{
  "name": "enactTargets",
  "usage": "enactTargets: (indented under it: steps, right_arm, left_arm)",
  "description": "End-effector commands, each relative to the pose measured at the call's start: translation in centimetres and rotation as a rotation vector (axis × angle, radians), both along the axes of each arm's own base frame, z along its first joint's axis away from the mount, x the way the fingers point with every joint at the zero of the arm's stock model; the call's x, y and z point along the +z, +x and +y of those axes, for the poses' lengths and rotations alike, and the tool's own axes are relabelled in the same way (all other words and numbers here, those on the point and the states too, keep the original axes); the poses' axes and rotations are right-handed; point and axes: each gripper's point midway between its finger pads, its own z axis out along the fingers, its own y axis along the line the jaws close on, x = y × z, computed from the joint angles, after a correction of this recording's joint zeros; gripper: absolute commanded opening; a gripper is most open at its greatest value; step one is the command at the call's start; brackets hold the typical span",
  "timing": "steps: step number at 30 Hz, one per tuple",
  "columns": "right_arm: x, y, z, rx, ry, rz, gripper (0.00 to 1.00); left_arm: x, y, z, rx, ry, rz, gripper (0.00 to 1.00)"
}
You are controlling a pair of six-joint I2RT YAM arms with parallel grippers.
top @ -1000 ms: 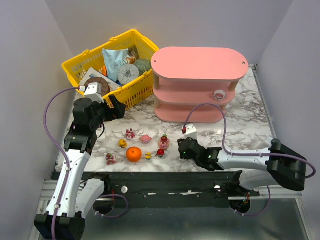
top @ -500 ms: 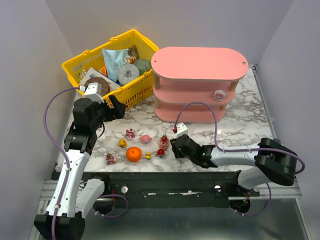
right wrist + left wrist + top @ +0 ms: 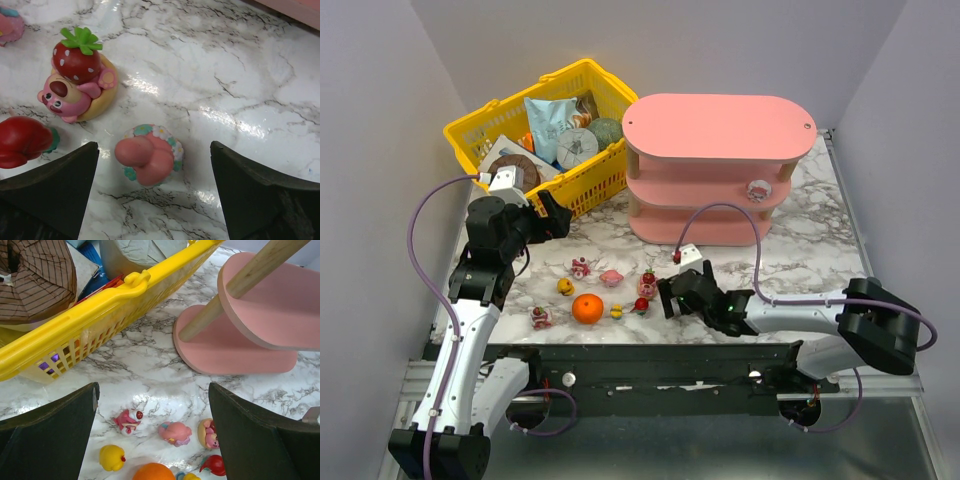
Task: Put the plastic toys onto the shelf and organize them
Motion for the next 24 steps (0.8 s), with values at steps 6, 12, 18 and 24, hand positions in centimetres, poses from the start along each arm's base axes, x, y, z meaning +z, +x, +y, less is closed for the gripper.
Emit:
enactTargets:
  steps: [6,12,18,24]
  right_arm:
    - [0.3,-1.2,-0.2,-0.209,0.143,0.000,1.00]
    - [-0.8,-1.6,-1.3,-0.426,0.046,0.006,0.97]
    - [-1.6,-1.6,-2.1,-0.518,0.028,0.011,0.90]
    - [-1.6,-1.1,-1.7,-0.538,0.030,-0.010,0.87]
  left_arm:
    - [-0.2,-0.3,-0.2,-0.020,0.004,-0.006,0.99]
    - [-0.2,-0.5,-0.2,-0.026,0.000,-0.010,0.99]
    - [-0.2,-0.5,-0.2,-0.026,0.000,-0.014,0.99]
    - [-0.3,-0.4,-0.3,-0.029,0.000,-0.007,0.99]
